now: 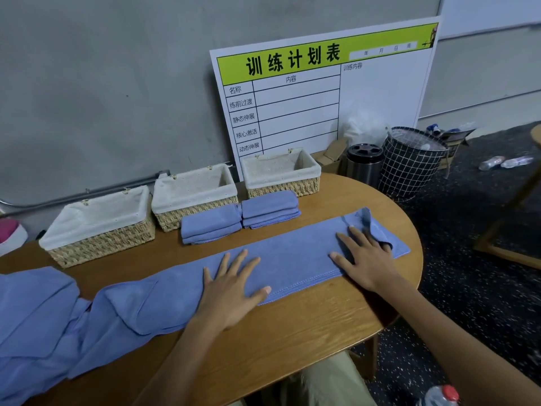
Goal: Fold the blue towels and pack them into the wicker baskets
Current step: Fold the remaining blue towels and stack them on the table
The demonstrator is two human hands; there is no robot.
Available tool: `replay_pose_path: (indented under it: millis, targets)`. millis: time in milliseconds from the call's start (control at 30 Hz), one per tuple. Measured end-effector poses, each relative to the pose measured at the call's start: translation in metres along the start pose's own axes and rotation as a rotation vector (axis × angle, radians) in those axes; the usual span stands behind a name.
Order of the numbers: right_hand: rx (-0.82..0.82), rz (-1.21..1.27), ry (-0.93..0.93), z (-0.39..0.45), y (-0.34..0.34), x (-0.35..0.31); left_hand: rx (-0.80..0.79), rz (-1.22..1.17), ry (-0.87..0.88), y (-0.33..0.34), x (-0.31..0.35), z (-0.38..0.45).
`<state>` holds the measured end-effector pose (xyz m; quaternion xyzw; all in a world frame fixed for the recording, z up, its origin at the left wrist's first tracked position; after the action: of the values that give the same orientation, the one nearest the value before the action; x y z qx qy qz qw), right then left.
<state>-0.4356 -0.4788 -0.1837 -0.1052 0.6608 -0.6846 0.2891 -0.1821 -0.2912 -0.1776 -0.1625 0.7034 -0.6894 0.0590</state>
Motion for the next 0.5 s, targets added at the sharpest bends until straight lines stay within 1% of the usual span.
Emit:
replay_pose_path:
  millis: [100,167,233,267,300,333,367,433,500]
  targets:
    - [0.04,-0.028,0.02,-0.004,-0.006,0.018,-0.012,0.028,-0.017,-0.013,0.002,0.009]
    - [0.063,-0.022,0.039,-0.006,-0.01,0.028,0.032,0.098,-0.02,-0.023,0.009,0.021]
    - [0.076,-0.004,0.044,-0.007,-0.012,0.033,0.178,0.134,0.013,-0.032,0.022,0.035]
    - [0.087,-0.005,0.04,-0.008,-0.014,0.034,0.255,0.099,0.044,-0.033,0.03,0.041]
    - [0.107,-0.015,0.036,-0.007,-0.016,0.034,0.287,0.04,0.075,-0.03,0.038,0.045]
    - [0.13,-0.02,0.038,-0.006,-0.019,0.034,0.261,-0.02,0.1,-0.023,0.044,0.049]
    - [0.159,-0.015,0.043,-0.004,-0.022,0.035,0.2,-0.052,0.12,-0.013,0.05,0.05]
    - [0.219,0.019,0.049,0.003,-0.027,0.04,0.085,-0.031,0.119,0.005,0.055,0.05]
    - [0.271,0.058,0.025,0.011,-0.031,0.046,0.086,-0.005,0.105,0.005,0.055,0.052]
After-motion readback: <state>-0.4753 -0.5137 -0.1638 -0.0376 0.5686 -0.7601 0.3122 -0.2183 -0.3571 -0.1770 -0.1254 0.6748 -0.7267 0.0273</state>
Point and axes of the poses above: each hand's wrist, its own z-axis towards the middle knuckle, its own y-axis out of the palm, x = y × z, the point moved 5 cm from there along z, towards the middle knuckle, and after that the axes turned 3 degrees about x, right-handed, at the moved point
